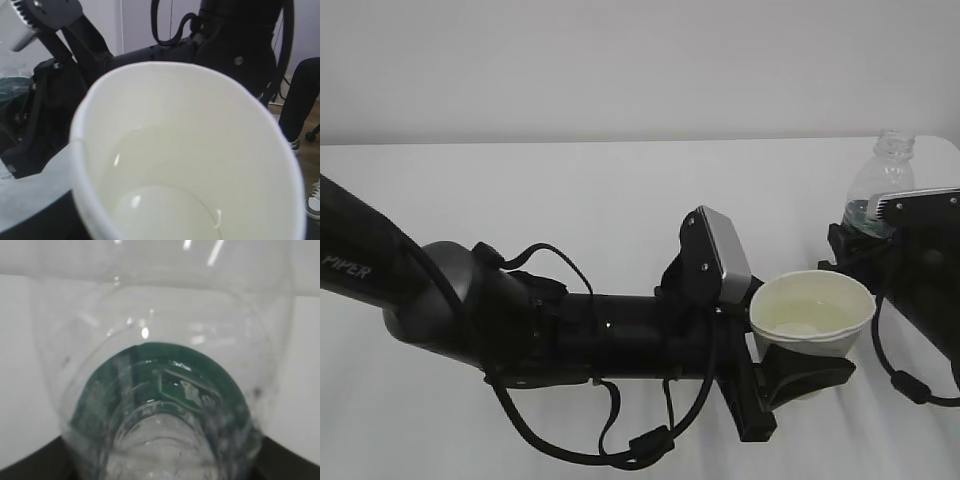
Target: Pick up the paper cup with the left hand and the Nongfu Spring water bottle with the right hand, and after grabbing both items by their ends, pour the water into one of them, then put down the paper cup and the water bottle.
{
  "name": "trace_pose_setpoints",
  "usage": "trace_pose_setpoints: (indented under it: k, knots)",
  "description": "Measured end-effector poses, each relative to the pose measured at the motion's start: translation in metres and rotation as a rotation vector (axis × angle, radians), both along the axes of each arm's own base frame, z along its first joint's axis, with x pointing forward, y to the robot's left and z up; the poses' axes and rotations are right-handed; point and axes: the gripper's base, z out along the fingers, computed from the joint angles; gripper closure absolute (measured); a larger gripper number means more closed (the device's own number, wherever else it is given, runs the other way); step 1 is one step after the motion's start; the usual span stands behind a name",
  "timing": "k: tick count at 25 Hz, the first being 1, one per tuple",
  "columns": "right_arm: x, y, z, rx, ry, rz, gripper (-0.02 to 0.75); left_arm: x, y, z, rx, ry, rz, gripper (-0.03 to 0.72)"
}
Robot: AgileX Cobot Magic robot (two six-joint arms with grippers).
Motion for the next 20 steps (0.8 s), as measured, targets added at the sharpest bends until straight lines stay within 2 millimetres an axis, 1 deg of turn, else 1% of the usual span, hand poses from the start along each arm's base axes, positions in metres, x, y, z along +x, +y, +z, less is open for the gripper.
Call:
trace_pose_setpoints:
  k: [3, 9, 16, 20]
  knots:
    - [0.008, 0.001, -0.004, 0.001, -0.005, 0.0, 0.321, 0.0, 0.0, 0.0, 0.0, 0.0, 0.001, 0.262]
    - [0.022, 0.003, -0.021, -0.002, 0.012, 0.0, 0.322, 0.0, 0.0, 0.0, 0.001, -0.018, -0.001, 0.262]
    - [0.033, 0.005, -0.028, -0.001, 0.001, 0.0, 0.322, 0.0, 0.0, 0.0, 0.001, -0.024, -0.002, 0.262]
    - [0.035, 0.005, -0.029, 0.0, -0.011, 0.0, 0.323, 0.0, 0.0, 0.0, 0.0, -0.025, 0.0, 0.262]
